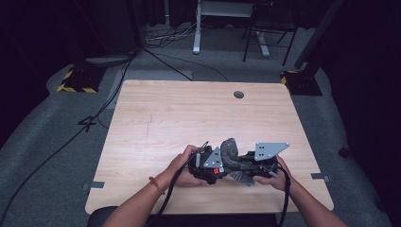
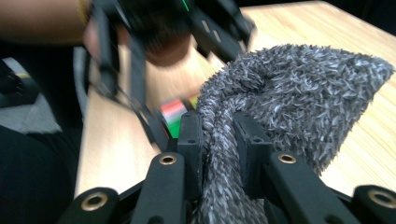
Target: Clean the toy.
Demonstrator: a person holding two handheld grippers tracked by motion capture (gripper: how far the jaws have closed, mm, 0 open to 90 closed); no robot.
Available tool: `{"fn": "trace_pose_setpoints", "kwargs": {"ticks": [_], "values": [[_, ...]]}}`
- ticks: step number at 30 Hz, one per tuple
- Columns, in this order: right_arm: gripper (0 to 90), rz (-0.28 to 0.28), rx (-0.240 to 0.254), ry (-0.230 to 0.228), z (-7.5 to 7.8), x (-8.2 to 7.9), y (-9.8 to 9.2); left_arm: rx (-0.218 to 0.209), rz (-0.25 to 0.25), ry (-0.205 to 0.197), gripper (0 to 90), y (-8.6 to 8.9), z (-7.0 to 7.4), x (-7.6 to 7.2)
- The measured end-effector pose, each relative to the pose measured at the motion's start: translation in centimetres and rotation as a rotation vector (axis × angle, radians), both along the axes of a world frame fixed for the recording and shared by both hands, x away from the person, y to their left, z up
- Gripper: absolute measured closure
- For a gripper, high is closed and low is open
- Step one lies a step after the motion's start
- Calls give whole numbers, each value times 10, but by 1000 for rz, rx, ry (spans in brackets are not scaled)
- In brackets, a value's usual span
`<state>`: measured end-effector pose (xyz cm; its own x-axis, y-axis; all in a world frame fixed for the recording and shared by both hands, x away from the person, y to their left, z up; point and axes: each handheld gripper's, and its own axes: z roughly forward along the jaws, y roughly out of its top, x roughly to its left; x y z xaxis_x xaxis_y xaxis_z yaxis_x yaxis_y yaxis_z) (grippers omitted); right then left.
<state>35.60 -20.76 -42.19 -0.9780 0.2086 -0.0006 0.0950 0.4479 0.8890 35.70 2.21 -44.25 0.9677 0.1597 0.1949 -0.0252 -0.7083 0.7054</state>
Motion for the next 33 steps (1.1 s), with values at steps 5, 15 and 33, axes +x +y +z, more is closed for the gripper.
{"fn": "trace_pose_setpoints", "kwargs": {"ticks": [5, 15, 33], "values": [[753, -45, -41, -37, 3, 1, 2, -11, 11, -15, 333, 5, 2, 2], [751, -86, -71, 72, -23, 22, -19, -137, -5, -9, 333, 18, 14, 1], [756, -6, 41, 62, -8, 10, -16, -77, -6, -15, 331, 15, 10, 2]]}}
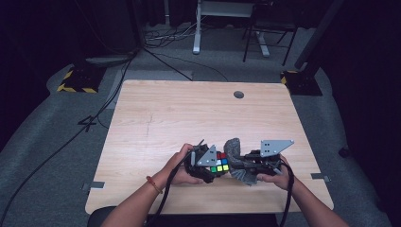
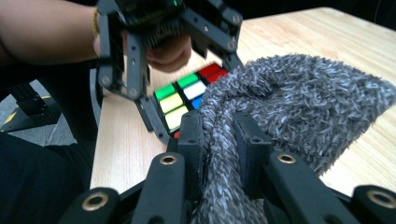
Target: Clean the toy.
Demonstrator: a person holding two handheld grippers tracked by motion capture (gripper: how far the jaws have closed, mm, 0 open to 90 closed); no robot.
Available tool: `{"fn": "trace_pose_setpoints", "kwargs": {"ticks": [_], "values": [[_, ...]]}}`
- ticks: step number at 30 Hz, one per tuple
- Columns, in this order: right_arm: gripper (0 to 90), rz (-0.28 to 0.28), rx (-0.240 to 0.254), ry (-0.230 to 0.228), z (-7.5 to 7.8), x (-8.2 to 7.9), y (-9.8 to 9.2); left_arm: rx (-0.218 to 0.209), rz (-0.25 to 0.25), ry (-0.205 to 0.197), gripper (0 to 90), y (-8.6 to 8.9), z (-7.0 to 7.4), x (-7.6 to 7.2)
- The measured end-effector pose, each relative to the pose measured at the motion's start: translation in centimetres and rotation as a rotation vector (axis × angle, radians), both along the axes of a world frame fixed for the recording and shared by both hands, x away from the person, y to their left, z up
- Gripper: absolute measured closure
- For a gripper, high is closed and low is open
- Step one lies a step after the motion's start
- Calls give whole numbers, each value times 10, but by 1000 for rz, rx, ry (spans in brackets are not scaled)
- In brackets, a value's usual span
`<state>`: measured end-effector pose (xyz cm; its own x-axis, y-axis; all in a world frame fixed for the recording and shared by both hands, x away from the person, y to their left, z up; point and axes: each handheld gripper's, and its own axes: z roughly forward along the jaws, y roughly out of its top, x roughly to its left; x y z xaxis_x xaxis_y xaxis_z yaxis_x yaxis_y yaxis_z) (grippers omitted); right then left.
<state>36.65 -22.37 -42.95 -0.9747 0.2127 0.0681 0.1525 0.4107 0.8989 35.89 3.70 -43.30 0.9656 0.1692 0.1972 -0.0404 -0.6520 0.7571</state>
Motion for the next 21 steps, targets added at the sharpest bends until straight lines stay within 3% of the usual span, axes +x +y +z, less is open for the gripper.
{"fn": "trace_pose_setpoints", "kwargs": {"ticks": [4, 9, 11, 14, 16, 21], "values": [[756, 16, -32, 17, -5, 0, 2, -51, 33, 7, 331, 9, 6, 5], [756, 31, -119, 20, -13, -2, 9, -57, 37, 11, 331, 13, 8, 5], [755, 14, -121, 16, -13, 0, 9, -51, 6, 30, 332, 11, 7, 2], [755, -27, -100, 18, -11, 4, 7, -23, -21, 21, 331, 3, 5, -5], [754, -35, -91, 11, -10, 4, 5, -34, -36, 25, 331, 2, 5, -5], [755, -17, -84, 24, -12, 3, 4, -40, 29, 9, 331, 4, 7, -1]]}}
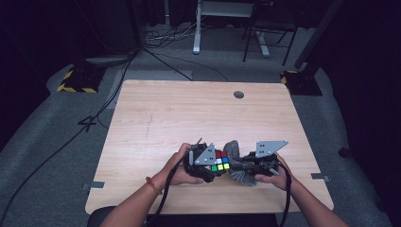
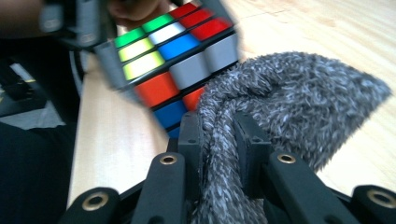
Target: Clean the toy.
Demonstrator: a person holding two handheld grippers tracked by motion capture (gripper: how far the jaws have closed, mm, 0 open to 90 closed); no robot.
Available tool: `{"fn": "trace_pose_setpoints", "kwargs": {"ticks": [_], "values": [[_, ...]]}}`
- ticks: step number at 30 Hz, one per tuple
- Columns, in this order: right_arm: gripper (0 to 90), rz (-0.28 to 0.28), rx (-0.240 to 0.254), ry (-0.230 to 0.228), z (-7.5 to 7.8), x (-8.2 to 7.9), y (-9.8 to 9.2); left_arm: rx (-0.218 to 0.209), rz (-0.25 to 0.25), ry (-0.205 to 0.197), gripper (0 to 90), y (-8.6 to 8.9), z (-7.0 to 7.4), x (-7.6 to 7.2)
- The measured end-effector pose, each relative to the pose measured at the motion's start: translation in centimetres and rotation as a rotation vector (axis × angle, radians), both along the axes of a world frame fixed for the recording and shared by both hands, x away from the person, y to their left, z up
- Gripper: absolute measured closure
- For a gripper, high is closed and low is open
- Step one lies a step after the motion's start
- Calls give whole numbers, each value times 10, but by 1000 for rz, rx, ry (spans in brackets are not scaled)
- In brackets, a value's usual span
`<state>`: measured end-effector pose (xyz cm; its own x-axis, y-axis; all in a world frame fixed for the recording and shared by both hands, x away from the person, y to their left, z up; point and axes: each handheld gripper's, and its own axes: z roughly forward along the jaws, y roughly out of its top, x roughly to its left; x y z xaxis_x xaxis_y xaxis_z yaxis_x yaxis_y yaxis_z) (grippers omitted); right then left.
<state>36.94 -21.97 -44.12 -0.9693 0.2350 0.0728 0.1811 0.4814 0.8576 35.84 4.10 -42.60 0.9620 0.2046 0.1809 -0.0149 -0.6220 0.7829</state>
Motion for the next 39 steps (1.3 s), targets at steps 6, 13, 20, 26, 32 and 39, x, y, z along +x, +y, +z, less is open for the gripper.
{"fn": "trace_pose_setpoints", "kwargs": {"ticks": [6, 13, 20, 26, 32, 39], "values": [[753, 57, 50, -19, 9, -8, 1, 56, 39, 38, 332, 4, -12, 11], [754, -44, 45, -65, 13, -3, -5, 43, -50, 22, 332, -11, -6, -5], [753, 20, -29, -20, -1, -4, 4, -33, 39, 23, 331, 9, 3, 6], [751, 51, 59, -53, 12, -10, 2, 29, 37, 20, 331, 6, -4, 7], [746, -32, 58, -85, 17, -6, -7, 65, 14, 5, 331, -6, -8, 3], [721, -128, -31, -70, 7, 7, -12, 63, 66, 69, 330, -1, -20, 23]]}}
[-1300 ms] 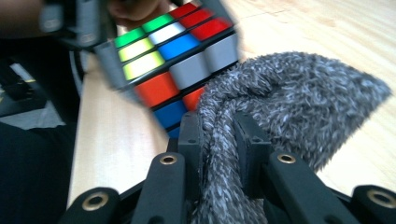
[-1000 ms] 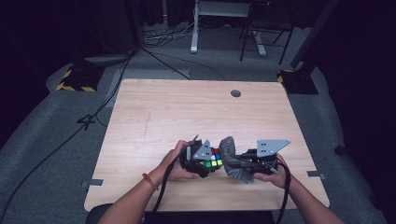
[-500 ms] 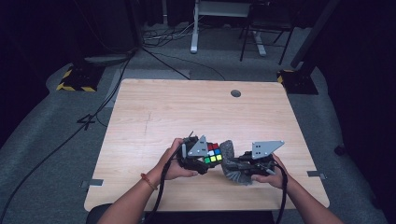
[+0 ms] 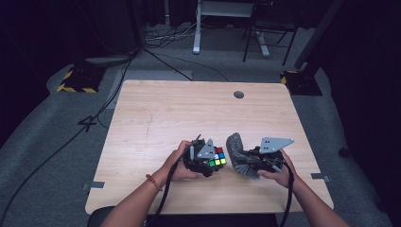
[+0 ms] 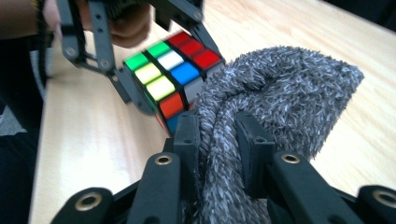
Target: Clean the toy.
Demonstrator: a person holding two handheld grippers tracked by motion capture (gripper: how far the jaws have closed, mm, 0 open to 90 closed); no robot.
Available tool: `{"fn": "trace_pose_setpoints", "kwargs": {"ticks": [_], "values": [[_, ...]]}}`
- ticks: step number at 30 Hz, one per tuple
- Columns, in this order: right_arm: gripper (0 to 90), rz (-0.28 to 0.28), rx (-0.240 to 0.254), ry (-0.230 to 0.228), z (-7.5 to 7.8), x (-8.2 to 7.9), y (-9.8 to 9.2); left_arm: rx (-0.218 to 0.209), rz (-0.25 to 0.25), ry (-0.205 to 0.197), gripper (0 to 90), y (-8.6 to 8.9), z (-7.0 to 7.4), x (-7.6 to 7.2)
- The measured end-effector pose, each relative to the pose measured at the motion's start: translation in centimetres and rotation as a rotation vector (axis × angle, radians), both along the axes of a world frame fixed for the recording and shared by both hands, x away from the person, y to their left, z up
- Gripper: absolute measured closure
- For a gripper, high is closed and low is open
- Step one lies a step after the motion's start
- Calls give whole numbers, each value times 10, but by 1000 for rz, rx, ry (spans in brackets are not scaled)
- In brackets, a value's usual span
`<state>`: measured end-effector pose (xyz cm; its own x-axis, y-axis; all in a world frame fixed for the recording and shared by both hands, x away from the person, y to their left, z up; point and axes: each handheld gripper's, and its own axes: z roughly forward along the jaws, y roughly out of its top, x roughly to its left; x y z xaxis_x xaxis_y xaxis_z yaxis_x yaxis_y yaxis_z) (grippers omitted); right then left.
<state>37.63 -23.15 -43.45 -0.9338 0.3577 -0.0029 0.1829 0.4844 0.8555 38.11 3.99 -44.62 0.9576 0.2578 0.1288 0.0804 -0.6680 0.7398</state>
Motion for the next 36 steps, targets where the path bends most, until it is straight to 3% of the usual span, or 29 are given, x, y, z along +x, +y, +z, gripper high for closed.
{"fn": "trace_pose_setpoints", "kwargs": {"ticks": [3, 7, 16, 20, 22, 25, 32, 36], "values": [[718, -31, -65, 16, -10, 8, 0, 16, -4, 30, 330, -2, -9, 7], [713, -45, -90, 78, -24, 18, -1, 37, -12, 88, 330, -4, -23, 12], [699, -34, -147, 106, -37, 22, -3, 46, -27, 110, 330, 1, -32, 15], [697, -38, -152, 120, -38, 23, -6, 43, -26, 120, 329, 8, -33, 18], [695, -41, -149, 125, -39, 23, -7, 31, -24, 145, 327, 12, -34, 20], [692, -35, -156, 136, -41, 24, -7, 41, -25, 139, 324, 16, -35, 18], [685, -23, -178, 145, -42, 22, -8, 57, 0, 152, 321, 42, -35, 15], [682, -4, -188, 160, -43, 22, -10, 74, 3, 161, 321, 49, -33, 12]]}}
